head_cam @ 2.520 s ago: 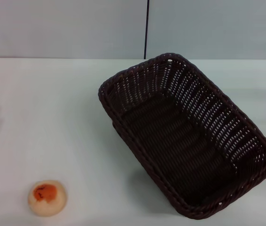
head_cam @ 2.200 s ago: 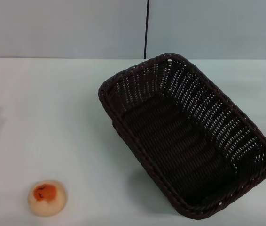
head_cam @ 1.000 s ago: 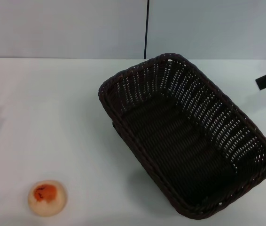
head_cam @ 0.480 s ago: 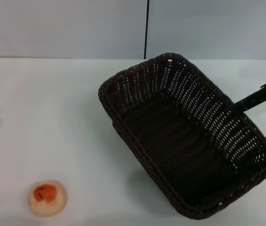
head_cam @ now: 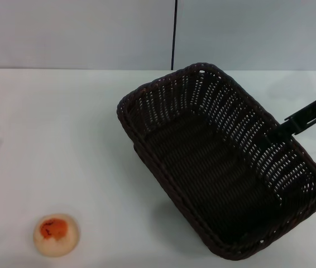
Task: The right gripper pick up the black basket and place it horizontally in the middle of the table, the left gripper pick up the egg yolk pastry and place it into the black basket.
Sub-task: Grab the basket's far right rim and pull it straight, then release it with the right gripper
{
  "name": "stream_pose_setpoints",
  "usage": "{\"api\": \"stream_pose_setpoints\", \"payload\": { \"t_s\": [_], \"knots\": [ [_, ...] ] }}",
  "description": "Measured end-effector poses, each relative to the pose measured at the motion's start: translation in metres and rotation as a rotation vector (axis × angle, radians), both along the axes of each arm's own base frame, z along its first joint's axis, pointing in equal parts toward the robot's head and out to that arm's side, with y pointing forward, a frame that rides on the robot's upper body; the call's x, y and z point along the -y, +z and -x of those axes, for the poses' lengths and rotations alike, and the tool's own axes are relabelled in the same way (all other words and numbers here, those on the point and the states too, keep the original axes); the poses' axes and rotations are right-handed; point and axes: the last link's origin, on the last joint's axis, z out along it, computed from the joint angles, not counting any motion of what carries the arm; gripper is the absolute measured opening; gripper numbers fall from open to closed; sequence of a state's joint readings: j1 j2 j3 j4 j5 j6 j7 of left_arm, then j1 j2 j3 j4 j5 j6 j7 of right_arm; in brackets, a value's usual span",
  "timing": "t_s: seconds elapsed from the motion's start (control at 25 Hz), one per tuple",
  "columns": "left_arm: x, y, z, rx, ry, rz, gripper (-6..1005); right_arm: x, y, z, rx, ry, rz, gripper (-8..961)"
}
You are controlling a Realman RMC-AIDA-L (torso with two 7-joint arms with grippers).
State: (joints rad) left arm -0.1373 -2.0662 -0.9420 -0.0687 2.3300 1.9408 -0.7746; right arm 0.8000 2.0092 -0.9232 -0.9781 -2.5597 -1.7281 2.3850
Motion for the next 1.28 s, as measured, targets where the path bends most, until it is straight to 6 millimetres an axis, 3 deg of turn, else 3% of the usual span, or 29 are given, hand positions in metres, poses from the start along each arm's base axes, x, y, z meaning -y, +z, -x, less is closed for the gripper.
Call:
{"api": "stream_pose_setpoints", "payload": {
  "t_s": [0.24, 0.56, 0.72, 1.0, 1.28],
  "knots": [
    [-0.0013, 0.0002, 0.0023, 0.006, 0.019, -0.002, 811, 0.0002, -0.0063, 0.001, 0.029, 0.026, 0.015, 801],
    [-0.0042, -0.0015, 0.0034, 0.012, 0.032, 0.007, 811, -0.0002, -0.0059, 0.0039, 0.032, 0.044, 0.023, 611],
    [-0.0046, -0.0016, 0.0035, 0.013, 0.033, 0.008, 811, 0.0003, -0.0059, 0.0037, 0.033, 0.044, 0.026, 356],
    [-0.0054, -0.0017, 0.0033, 0.015, 0.032, 0.009, 810, 0.0027, -0.0065, -0.0006, 0.033, 0.047, 0.034, 196],
    [-0.0057, -0.001, 0.0035, 0.025, 0.026, 0.015, 810, 0.0029, 0.0013, -0.0034, -0.004, 0.068, -0.01, 194]
  ]
}}
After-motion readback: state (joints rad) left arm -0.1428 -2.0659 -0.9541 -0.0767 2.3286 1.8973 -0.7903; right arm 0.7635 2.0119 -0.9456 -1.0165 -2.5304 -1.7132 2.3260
